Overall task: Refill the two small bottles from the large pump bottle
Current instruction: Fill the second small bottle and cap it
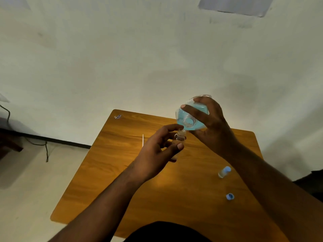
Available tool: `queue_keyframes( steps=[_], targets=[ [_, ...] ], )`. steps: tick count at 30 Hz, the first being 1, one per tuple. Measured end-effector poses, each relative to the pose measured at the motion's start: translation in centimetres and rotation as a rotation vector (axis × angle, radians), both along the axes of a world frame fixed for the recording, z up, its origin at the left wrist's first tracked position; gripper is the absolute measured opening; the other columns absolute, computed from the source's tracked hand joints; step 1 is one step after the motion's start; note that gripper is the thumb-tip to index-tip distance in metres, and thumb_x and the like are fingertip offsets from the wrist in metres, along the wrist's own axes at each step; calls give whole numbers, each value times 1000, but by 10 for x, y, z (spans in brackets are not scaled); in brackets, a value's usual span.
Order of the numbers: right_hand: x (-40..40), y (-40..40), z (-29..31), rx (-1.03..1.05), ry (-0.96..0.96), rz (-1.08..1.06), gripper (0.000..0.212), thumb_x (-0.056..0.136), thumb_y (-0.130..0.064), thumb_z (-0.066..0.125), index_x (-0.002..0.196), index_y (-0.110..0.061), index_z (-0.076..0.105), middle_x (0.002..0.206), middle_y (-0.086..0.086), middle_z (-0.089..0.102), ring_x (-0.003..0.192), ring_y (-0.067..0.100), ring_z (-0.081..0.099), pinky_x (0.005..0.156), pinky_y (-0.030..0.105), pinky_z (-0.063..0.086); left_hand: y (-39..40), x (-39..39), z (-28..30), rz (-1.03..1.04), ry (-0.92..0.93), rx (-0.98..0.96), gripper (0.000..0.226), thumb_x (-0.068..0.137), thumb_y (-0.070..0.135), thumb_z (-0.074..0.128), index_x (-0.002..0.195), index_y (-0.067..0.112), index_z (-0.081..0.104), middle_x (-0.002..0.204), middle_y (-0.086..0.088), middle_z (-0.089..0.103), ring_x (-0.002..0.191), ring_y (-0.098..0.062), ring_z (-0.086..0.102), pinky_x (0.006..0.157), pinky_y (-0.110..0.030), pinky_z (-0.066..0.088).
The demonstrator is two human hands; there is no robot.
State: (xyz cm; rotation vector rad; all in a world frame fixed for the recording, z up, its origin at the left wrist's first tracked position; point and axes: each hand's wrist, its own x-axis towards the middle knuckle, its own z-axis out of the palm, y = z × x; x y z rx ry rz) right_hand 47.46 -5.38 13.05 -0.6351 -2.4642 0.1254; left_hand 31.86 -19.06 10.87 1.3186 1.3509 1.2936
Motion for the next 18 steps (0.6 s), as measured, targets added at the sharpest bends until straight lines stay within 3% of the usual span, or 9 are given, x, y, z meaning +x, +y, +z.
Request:
queue_keyframes(
  steps=[5, 9, 13, 18],
  targets=[
    [-3, 3, 4, 60, -48, -1, 63, 75, -12, 80, 132, -15, 54, 135, 24, 46, 129, 39, 39, 91, 51, 54, 4, 1, 1, -9, 22, 20, 45, 91, 24, 64, 126, 46, 46, 125, 9, 61, 110, -11, 64, 75, -39, 62],
    [-3, 6, 5, 100, -65, -12, 64, 74, -10, 80, 133, -16, 54, 134, 24, 48, 129, 40, 40, 90, 52, 54, 5, 2, 4, -2, -8, 23, 43, 86, 32, 65, 122, 50, 48, 124, 8, 62, 109, -13, 65, 75, -37, 62],
    [-3, 9, 10, 132, -77, -23, 66, 74, -8, 80, 133, -17, 54, 134, 25, 49, 128, 42, 41, 90, 54, 53, 8, 3, 7, 21, -25, 40, 51, 83, 32, 67, 128, 40, 46, 123, 6, 64, 109, -11, 65, 75, -34, 61],
    [-1, 10, 16, 148, -90, -18, 64, 75, -9, 79, 133, -18, 53, 134, 25, 48, 129, 41, 39, 87, 54, 55, 10, 4, 7, 52, -60, 42, 68, 84, 18, 70, 140, 30, 34, 122, -4, 66, 101, -19, 68, 77, -42, 62]
  ],
)
